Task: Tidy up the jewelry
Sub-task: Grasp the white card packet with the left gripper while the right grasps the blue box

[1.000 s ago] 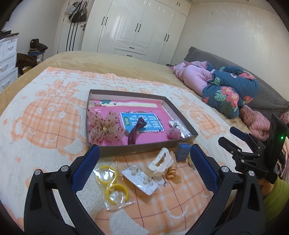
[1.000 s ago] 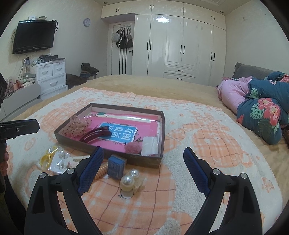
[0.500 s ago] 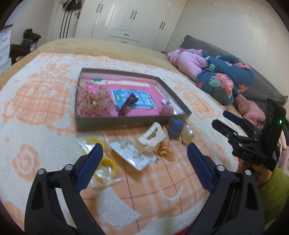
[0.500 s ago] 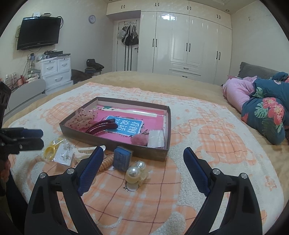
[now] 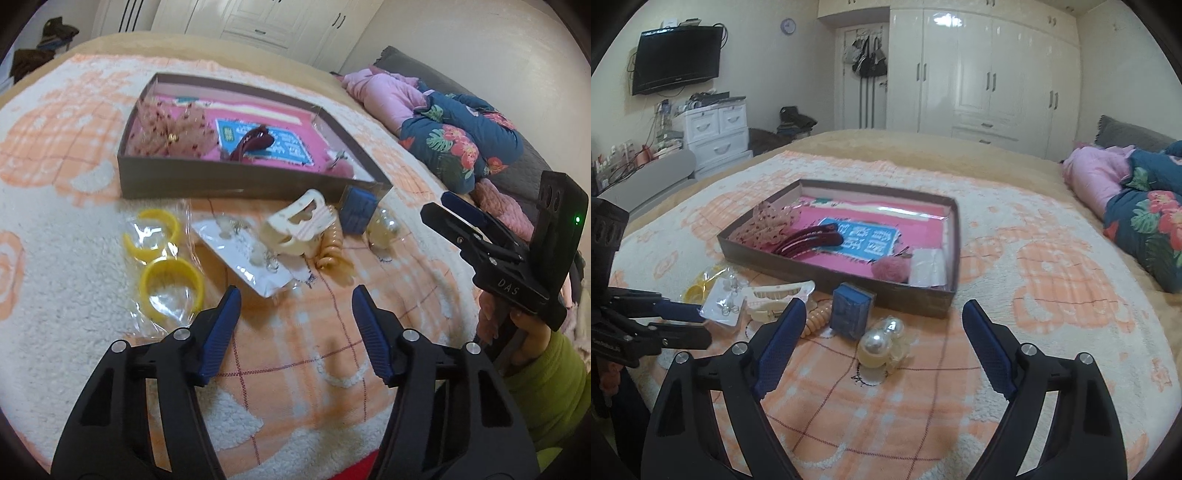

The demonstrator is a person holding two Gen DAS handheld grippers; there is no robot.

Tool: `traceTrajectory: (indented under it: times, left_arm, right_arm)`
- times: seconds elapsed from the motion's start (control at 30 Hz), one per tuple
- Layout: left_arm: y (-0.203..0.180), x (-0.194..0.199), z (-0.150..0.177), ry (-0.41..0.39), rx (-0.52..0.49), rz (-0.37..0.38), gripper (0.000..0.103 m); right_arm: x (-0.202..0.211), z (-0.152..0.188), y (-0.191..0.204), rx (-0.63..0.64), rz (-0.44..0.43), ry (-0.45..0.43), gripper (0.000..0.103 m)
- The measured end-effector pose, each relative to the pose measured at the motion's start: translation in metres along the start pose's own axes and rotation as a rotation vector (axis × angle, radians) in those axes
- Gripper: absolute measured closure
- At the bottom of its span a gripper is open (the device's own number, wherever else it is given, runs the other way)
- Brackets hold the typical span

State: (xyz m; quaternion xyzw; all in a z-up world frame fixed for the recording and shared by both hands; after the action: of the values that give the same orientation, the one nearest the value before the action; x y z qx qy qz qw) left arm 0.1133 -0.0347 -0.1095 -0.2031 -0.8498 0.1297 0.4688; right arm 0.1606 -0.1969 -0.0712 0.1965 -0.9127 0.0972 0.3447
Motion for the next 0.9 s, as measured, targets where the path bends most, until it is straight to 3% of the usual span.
traceTrajectory:
  times: [0.1, 0.53, 0.63, 0.8, 0.9]
  left_arm:
    - [0.004, -0.004, -0.002, 0.005, 0.023, 0.005, 0.059]
    - [0.012, -0.009, -0.013, -0.005, 0.072, 0.017, 0.060]
    - [0.014, -0.011, -0.014, -0.007, 0.075, 0.015, 0.074]
    - [0.014, -0.015, -0.013, 0.003, 0.073, 0.016, 0.081]
    - [0.015, -0.016, -0.013, 0.003, 0.076, 0.023, 0.088]
  right_arm:
    - [-0.013, -0.004, 0.001, 0.015, -0.022, 0.032, 0.023]
    - [-0.058, -0.018, 0.009, 0.056, -0.125, 0.142, 0.048]
    - [-0.064, -0.018, 0.013, 0.062, -0.134, 0.157, 0.050]
    - [-0.068, -0.018, 0.013, 0.072, -0.130, 0.159, 0.051]
    - [-0.071, -0.015, 0.014, 0.066, -0.154, 0.179, 0.062]
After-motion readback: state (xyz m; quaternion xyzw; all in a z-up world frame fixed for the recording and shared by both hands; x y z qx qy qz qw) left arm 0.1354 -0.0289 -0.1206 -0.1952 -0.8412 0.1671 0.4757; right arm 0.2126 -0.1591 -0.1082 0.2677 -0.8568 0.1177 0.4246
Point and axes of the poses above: each gripper's, at about its wrist camera, not at the fingertips, and x roughly against the way its jaws point, y to its left, z to its underside, the point moved 6 cm from there along -x, roughly the way its jaws point, and after that the axes turned 6 degrees about y, right-handed, at the moved point
